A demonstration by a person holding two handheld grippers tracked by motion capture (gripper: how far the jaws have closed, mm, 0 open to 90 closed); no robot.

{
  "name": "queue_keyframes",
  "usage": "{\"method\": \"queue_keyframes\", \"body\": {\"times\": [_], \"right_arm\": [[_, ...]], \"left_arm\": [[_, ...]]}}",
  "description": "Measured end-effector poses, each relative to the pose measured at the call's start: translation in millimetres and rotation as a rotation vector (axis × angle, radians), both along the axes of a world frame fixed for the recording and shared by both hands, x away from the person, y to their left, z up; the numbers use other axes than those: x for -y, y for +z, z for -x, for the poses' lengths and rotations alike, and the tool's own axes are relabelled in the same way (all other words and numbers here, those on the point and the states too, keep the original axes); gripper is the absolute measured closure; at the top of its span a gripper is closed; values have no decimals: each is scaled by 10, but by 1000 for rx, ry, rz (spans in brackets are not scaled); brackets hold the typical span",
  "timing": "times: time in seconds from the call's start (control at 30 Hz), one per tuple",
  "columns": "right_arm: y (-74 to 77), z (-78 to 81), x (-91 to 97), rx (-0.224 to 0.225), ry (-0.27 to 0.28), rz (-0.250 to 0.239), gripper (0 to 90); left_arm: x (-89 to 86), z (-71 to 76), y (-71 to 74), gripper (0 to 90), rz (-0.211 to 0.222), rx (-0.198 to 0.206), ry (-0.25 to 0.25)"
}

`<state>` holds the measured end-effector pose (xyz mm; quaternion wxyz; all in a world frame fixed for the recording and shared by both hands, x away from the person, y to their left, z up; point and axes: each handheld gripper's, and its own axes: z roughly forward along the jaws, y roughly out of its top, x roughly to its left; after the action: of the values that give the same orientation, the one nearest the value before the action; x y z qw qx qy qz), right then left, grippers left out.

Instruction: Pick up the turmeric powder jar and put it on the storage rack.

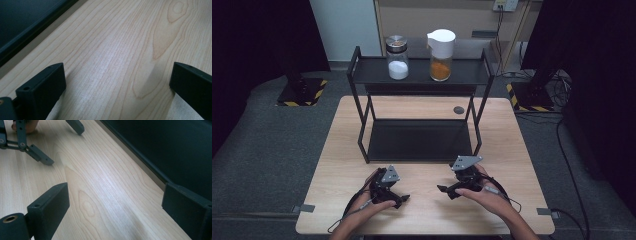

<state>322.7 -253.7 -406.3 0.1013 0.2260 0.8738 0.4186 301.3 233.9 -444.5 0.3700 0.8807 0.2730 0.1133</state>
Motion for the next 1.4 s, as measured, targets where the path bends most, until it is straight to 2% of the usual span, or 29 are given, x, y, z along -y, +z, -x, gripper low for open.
{"method": "queue_keyframes", "body": {"times": [0.23,0.63,0.73,0.83,1.03,1.23,1.4], "right_arm": [[-102,76,177,0,-46,4,89],[-177,158,584,-1,-165,-3,87],[-186,177,670,1,-200,-4,86],[-227,193,781,1,-247,-27,83],[-296,221,933,-4,-351,-25,67],[-315,222,975,-14,-443,5,58],[-345,187,958,-28,-454,31,55]], "left_arm": [[0,0,0,0,0,0,0],[4,2,1,0,-1,0,2],[5,3,1,0,-1,0,2],[5,2,2,0,-1,0,2],[5,2,2,0,-1,0,2],[5,2,2,0,-1,0,2],[5,2,2,0,-1,0,2]]}}
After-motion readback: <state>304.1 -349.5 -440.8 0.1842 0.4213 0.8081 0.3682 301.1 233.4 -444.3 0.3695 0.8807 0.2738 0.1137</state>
